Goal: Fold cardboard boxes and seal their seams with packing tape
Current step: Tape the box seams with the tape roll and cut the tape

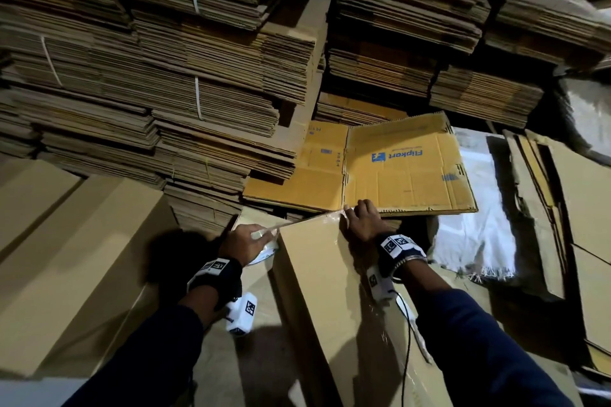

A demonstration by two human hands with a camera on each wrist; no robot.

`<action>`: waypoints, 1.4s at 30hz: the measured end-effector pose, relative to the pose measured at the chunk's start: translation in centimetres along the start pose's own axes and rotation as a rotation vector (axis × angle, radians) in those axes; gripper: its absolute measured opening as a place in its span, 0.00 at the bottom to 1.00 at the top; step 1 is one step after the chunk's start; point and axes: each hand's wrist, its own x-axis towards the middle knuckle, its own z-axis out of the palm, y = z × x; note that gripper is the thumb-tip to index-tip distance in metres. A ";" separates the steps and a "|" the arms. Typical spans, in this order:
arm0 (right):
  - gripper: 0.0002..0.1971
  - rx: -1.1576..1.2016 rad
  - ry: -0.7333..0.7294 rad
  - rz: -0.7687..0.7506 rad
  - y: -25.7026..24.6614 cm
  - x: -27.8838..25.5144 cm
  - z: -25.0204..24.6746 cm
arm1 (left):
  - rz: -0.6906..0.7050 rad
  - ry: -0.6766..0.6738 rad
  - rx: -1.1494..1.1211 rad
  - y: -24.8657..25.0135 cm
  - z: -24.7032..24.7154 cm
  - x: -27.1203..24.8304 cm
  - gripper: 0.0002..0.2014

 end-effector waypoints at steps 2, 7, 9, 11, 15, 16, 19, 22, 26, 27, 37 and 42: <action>0.25 0.037 0.040 -0.005 0.1 0.3 -0.7 | -0.015 -0.015 -0.006 0.5 -0.2 -0.5 0.27; 0.28 -0.122 0.049 0.007 -1.0 1.4 -0.7 | -0.062 -0.001 -0.044 0.5 0.2 -1.0 0.30; 0.32 -0.253 -0.018 0.007 -2.5 1.5 -0.3 | -0.086 -0.001 -0.050 0.5 0.4 -1.0 0.32; 0.33 -0.339 -0.065 -0.061 -4.5 1.3 0.5 | -0.104 0.001 -0.037 0.7 0.4 -1.1 0.30; 0.31 -0.428 -0.126 -0.160 -9.0 -0.4 3.1 | -0.102 0.025 -0.027 0.5 0.6 -1.1 0.35; 0.30 -0.442 -0.112 -0.178 -10.1 -1.0 3.9 | -0.108 0.027 -0.025 0.5 0.6 -1.1 0.36; 0.33 -0.430 -0.130 -0.186 -13.1 -2.0 5.5 | -0.098 0.034 0.008 0.6 0.7 -0.9 0.25; 0.36 -0.459 -0.182 -0.186 -14.8 -1.9 6.3 | -0.100 0.047 0.032 0.3 0.7 -0.7 0.24; 0.36 -0.426 -0.201 -0.192 -15.6 -2.3 6.2 | -0.109 0.041 0.042 0.4 0.7 -1.0 0.29; 0.35 -0.427 -0.216 -0.193 -15.6 -2.5 5.9 | -0.107 0.039 0.047 0.5 0.7 -1.0 0.26; 0.19 0.110 0.218 -0.292 -5.4 -7.3 1.6 | 0.082 -0.139 -0.105 -0.3 -1.2 -1.5 0.29; 0.20 0.149 0.219 -0.086 4.6 -12.5 -1.3 | 0.139 -0.151 -0.150 0.0 -1.1 -1.9 0.31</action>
